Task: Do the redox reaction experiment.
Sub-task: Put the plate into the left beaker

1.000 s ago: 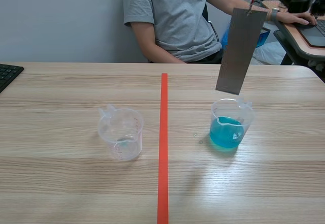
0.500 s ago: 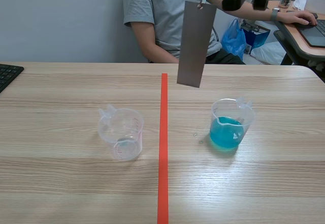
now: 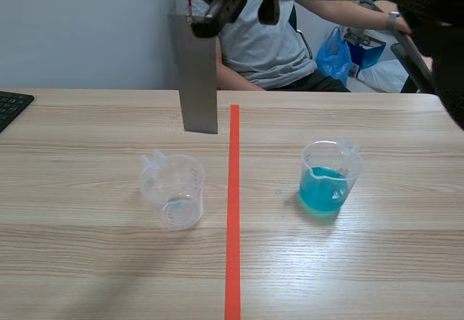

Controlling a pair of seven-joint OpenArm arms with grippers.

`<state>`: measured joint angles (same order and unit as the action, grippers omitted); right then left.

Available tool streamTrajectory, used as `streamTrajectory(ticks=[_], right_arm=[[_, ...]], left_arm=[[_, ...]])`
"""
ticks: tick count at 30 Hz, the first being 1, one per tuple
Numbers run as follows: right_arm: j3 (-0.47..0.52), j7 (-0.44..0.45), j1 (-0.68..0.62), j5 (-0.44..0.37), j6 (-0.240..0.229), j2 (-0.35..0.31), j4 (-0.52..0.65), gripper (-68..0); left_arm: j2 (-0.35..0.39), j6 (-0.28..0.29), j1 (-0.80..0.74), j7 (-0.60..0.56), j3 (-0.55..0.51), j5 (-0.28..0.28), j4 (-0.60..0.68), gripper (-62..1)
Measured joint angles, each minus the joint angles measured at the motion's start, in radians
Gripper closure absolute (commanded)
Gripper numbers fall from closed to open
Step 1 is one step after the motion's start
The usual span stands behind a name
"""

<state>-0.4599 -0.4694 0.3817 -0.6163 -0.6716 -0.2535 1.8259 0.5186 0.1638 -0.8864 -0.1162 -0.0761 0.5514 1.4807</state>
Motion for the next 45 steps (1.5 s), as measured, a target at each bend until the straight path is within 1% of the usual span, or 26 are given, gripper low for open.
streamTrajectory(ticks=[2,4,8,14,17,22,28,34,39,45], right_arm=[[-0.030,-0.003,0.004,0.023,0.006,0.019,-0.002,-1.1],[-0.059,-0.003,0.008,0.029,0.029,0.038,-0.004,-1.1],[-0.100,-0.003,0.022,0.072,0.029,0.080,-0.032,-1.1],[-0.134,-0.003,0.025,0.131,0.031,0.132,-0.080,-1.1],[-0.145,0.002,0.025,0.133,0.032,0.145,-0.106,-1.2],[-0.151,0.033,0.025,0.150,0.032,0.148,-0.155,-1.1],[-0.151,0.089,0.025,0.188,0.032,0.148,-0.214,-1.1],[-0.152,0.158,0.025,0.236,0.032,0.148,-0.273,-1.1],[-0.180,0.188,0.024,0.280,0.032,0.148,-0.339,-1.1],[-0.184,0.272,0.025,0.330,0.032,0.147,-0.420,-1.1]], left_arm=[[0.000,0.000,0.000,0.000,0.000,0.000,0.000,-4.6],[0.000,0.000,0.000,0.000,0.000,0.000,0.000,-4.6],[0.000,0.000,0.000,0.000,0.000,0.000,0.000,-4.6],[0.000,0.000,0.000,0.000,0.000,0.000,0.000,-4.6],[0.000,0.000,0.000,0.000,0.000,0.000,0.000,-4.6],[0.000,0.000,0.000,0.000,0.000,0.000,0.000,-4.6],[0.000,0.000,0.000,0.000,0.000,0.000,0.000,-4.6],[0.000,0.000,0.000,0.000,0.000,0.000,0.000,-4.6],[0.010,-0.001,0.000,0.000,0.000,0.000,0.000,-4.6],[0.014,0.000,0.000,0.000,0.000,0.000,0.000,-4.6]])
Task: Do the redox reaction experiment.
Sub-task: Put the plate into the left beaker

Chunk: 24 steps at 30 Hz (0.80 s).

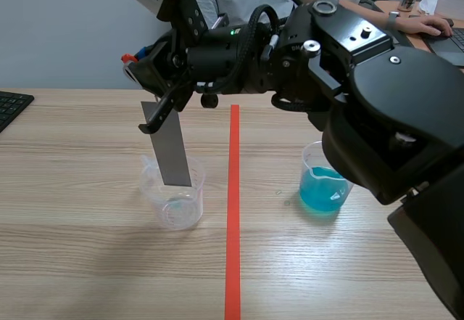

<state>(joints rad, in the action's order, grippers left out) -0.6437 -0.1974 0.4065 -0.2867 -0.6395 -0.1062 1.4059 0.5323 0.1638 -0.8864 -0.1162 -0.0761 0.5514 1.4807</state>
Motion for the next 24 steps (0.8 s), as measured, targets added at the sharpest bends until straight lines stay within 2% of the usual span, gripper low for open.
streamTrajectory(ticks=[9,16,22,24], right_arm=[[-0.004,0.167,0.000,0.142,0.000,0.000,-0.124,-1.1],[-0.033,0.205,-0.003,0.231,0.024,-0.002,-0.147,-1.1],[-0.032,0.208,-0.003,0.250,0.026,-0.002,-0.148,-11.4],[-0.032,0.208,-0.003,0.250,0.025,-0.002,-0.148,-16.9]], left_arm=[[0.000,0.000,0.000,0.000,0.000,0.000,0.000,-4.6],[0.000,0.000,0.000,0.000,0.000,0.000,0.000,-4.6],[0.000,0.000,0.000,0.000,0.000,0.000,0.000,-4.6],[0.000,0.000,0.000,0.000,0.000,0.000,0.000,-4.6]])
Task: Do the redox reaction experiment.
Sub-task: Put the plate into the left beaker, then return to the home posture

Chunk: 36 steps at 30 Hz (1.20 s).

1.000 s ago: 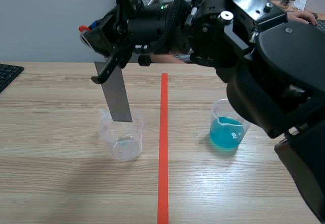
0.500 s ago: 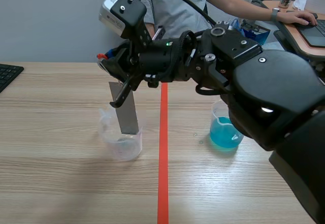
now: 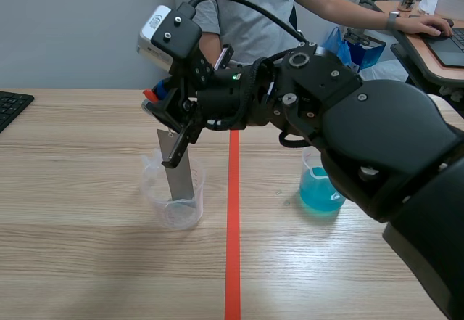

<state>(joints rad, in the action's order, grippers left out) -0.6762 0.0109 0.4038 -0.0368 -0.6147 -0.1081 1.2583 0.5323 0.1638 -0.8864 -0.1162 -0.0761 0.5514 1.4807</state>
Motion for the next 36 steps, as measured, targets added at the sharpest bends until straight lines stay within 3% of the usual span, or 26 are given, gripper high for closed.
streamTrajectory(ticks=[5,10,13,17,23,36], right_arm=[[0.000,0.018,0.000,0.000,-0.064,0.000,0.000,-40.1],[-0.022,0.052,0.003,0.000,-0.126,0.003,0.000,-55.6],[-0.040,0.052,0.002,-0.001,-0.126,0.023,0.000,-63.4],[-0.079,0.051,0.002,-0.007,-0.126,0.050,0.000,-65.7],[-0.121,0.039,0.002,-0.086,-0.124,0.055,0.000,-65.7],[-0.159,0.044,-0.045,-0.270,-0.123,0.055,0.002,-67.9]], left_arm=[[0.000,0.000,0.000,0.000,0.000,0.000,0.000,-4.6],[0.000,0.000,0.000,0.000,0.000,0.000,0.000,-4.7],[0.000,0.000,0.000,0.000,0.000,0.000,0.000,-4.7],[0.000,0.000,0.000,0.000,0.000,0.000,0.000,-4.7],[0.000,0.000,0.000,0.000,0.000,0.000,0.000,-5.2],[0.000,0.000,0.000,0.000,0.000,0.000,0.000,-42.7]])
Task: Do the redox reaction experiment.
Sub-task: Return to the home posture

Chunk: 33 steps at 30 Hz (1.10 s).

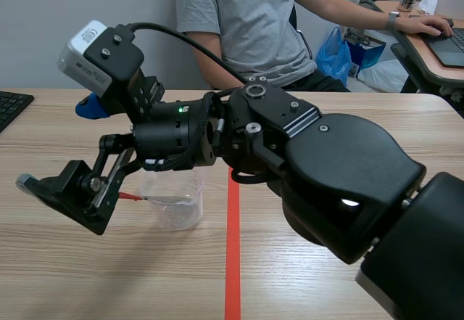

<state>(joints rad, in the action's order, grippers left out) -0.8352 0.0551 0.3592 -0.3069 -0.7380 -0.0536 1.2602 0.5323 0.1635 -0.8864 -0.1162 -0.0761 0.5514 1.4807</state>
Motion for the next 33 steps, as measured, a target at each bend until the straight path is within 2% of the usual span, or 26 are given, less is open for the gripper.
streamTrajectory(ticks=[3,5,7,10,14,20,26,33], right_arm=[[0.001,-0.010,0.000,-0.078,0.000,-0.023,0.037,-67.9],[0.016,-0.053,0.000,-0.137,0.000,-0.048,0.077,-67.9],[0.055,-0.088,-0.001,-0.184,0.021,-0.076,0.108,-67.9],[0.144,-0.105,-0.006,-0.240,0.076,-0.138,0.139,-67.9],[0.242,-0.116,-0.052,-0.294,0.205,-0.265,0.179,-67.9],[0.317,-0.103,-0.182,-0.304,0.263,-0.446,0.233,-67.9],[0.352,-0.030,-0.348,-0.360,0.320,-0.615,0.381,-67.9],[0.478,0.016,-0.598,-0.369,0.402,-0.765,0.589,-67.9]], left_arm=[[0.000,0.000,0.000,0.000,0.000,0.000,0.000,-51.1],[0.000,0.000,0.000,0.000,0.000,0.000,0.000,-56.7],[0.000,0.000,0.000,0.000,0.000,0.000,0.000,-62.3],[0.000,0.000,0.000,0.000,0.000,0.000,0.000,-62.3],[0.000,0.000,0.000,0.000,0.000,0.000,0.000,-62.3],[0.000,0.000,-0.014,-0.001,0.000,0.000,0.000,-62.3],[0.000,0.007,-0.058,-0.015,-0.005,0.000,0.000,-62.3],[0.000,0.013,-0.136,-0.090,-0.156,0.007,0.097,-62.3]])
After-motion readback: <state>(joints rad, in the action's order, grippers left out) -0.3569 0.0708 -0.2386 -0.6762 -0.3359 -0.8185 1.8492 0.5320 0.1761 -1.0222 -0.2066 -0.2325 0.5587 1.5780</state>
